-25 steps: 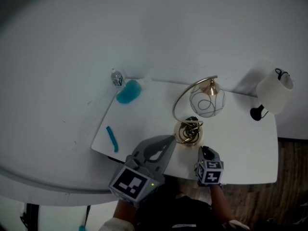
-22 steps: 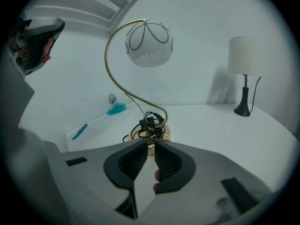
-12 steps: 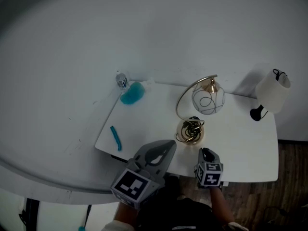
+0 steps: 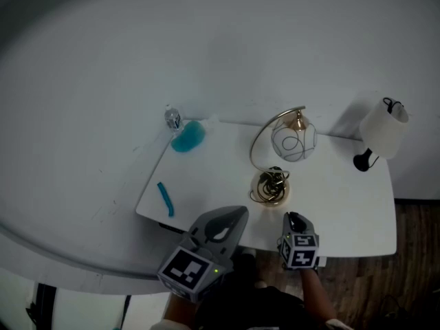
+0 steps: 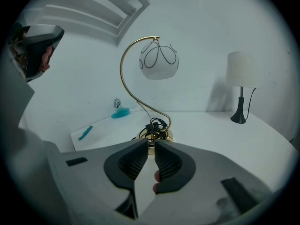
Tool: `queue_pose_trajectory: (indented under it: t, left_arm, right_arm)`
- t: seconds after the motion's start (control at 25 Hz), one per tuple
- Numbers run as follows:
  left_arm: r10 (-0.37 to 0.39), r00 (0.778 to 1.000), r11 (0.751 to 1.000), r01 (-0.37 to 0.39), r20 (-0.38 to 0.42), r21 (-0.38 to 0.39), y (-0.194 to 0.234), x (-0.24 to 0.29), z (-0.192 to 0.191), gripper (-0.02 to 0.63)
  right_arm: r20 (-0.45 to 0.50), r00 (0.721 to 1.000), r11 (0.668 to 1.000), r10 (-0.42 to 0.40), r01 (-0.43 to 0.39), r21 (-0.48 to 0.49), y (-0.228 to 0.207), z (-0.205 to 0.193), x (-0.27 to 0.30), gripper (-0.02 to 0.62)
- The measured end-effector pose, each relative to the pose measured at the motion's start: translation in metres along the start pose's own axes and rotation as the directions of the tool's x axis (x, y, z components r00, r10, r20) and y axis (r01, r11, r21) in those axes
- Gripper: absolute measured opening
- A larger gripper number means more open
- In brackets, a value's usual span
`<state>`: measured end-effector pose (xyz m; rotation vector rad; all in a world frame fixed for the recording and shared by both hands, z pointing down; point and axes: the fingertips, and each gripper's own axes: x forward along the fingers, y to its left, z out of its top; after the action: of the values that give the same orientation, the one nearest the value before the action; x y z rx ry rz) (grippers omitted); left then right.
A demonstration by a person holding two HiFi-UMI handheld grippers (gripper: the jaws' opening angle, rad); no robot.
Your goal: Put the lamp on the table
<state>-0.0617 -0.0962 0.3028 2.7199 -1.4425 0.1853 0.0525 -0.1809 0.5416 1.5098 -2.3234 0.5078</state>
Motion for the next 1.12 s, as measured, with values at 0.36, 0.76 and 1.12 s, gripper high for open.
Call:
queue_pose_trajectory:
  t: [0.36, 0.76, 1.12]
  left_arm:
    - [-0.014, 1.0, 1.0, 0.014, -0.002, -0.024, -0.006, -0.007, -0.008, 0.009]
    - [-0.04, 0.999, 0.999, 0.04, -0.008, -0.034, -0.023, -0.006, -0.017, 0.009]
    - [-0.069, 0.998, 0.997, 0.069, -0.011, -0.041, -0.037, 0.002, -0.03, 0.009]
  right_arm:
    - [0.03, 0.999, 0.999, -0.034, 0.034, -0.031, -0.001, 0.006, -0.015, 0.0]
    - [0.074, 0.996, 0.998, -0.05, 0.053, -0.035, -0.01, 0.01, -0.042, 0.0]
    - [0.132, 0.991, 0.999, -0.032, 0.037, -0.033, -0.016, 0.021, -0.064, -0.002]
